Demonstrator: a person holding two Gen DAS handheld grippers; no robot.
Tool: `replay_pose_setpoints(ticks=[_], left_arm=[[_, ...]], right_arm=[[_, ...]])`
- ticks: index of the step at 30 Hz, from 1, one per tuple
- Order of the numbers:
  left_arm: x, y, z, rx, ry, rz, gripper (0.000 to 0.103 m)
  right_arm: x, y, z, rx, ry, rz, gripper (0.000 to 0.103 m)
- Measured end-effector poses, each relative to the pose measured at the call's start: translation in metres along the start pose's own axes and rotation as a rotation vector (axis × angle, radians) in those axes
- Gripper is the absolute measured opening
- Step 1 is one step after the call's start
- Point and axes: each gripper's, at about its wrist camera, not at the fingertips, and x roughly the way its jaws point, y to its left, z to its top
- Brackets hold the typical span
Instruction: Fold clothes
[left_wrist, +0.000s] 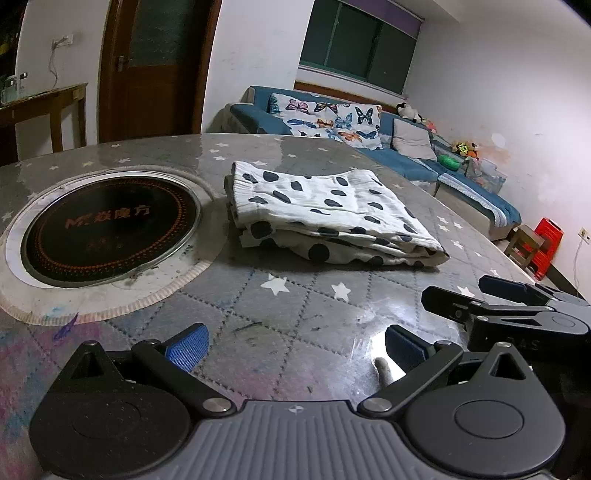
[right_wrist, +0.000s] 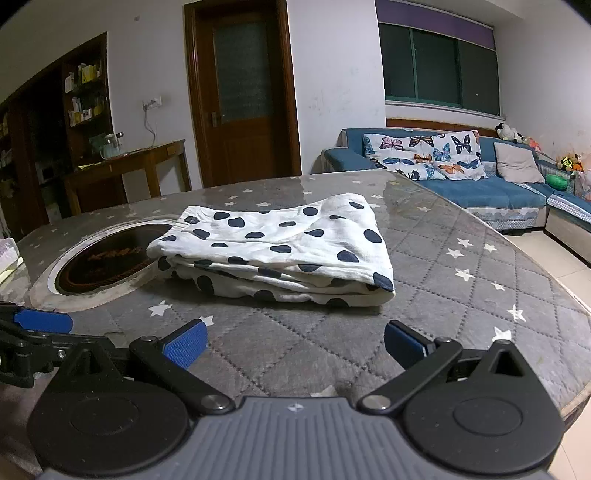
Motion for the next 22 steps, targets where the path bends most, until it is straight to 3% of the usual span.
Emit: replay_pose_setpoints(ticks=[22], left_arm=[[-0.0075, -0.0066, -0.0036, 0.011, -0.014, -0.013, 0.103]], right_arm=[[-0.0044, 0.0084, -0.0041, -0.008, -0.003, 0.021, 0.103]])
